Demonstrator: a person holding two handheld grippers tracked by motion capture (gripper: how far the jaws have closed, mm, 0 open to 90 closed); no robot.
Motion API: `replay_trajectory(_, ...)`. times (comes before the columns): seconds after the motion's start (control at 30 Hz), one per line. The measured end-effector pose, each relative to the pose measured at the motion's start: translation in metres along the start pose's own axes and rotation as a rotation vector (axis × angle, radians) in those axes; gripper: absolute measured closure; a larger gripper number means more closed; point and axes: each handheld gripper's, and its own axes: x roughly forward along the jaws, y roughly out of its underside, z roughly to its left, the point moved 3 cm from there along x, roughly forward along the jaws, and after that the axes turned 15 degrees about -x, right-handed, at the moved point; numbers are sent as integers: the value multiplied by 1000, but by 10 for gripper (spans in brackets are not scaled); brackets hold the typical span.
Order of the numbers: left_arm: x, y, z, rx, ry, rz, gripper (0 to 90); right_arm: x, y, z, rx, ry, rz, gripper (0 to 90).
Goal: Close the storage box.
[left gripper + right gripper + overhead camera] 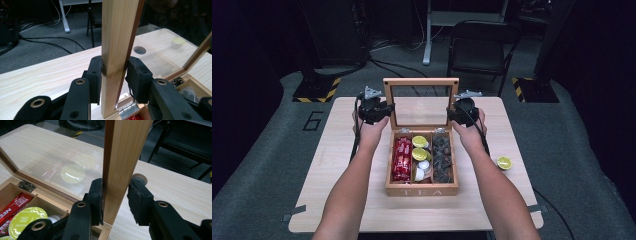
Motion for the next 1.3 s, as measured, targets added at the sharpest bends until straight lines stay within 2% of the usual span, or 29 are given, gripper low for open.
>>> replay_trajectory(0.1, -3, 2, -1, 17, 7, -2, 653, -3, 0, 1, 2, -9, 5, 645)
replay_trajectory(0.27, -8, 6, -1, 12, 20, -7, 650, -7, 1, 2, 2, -16, 2, 643)
replay_trajectory(0.4, -13, 9, -4, 25, 19, 0, 648, -14, 4, 0, 8, -52, -8, 611)
replay_trajectory(0.6, -18, 15, -4, 7, 43, -7, 641, -36, -3, 0, 0, -52, -77, 606)
replay_trajectory(0.83, -24, 20, -4, 12, 57, -2, 636, -53, -13, 2, -20, -51, -129, 611)
replay_trajectory(1.0, -27, 21, -4, 9, 72, 18, 630, -61, -13, 4, -35, -36, -136, 634)
replay_trajectory(1.1, -30, 21, -4, 23, 75, 41, 629, -64, -11, 6, -51, -40, -138, 639)
replay_trajectory(1.2, -34, 21, -5, 18, 81, 46, 632, -66, -9, 8, -73, -32, -137, 641)
replay_trajectory(1.3, -40, 20, -7, 34, 85, 49, 632, -68, -7, 9, -82, -36, -140, 641)
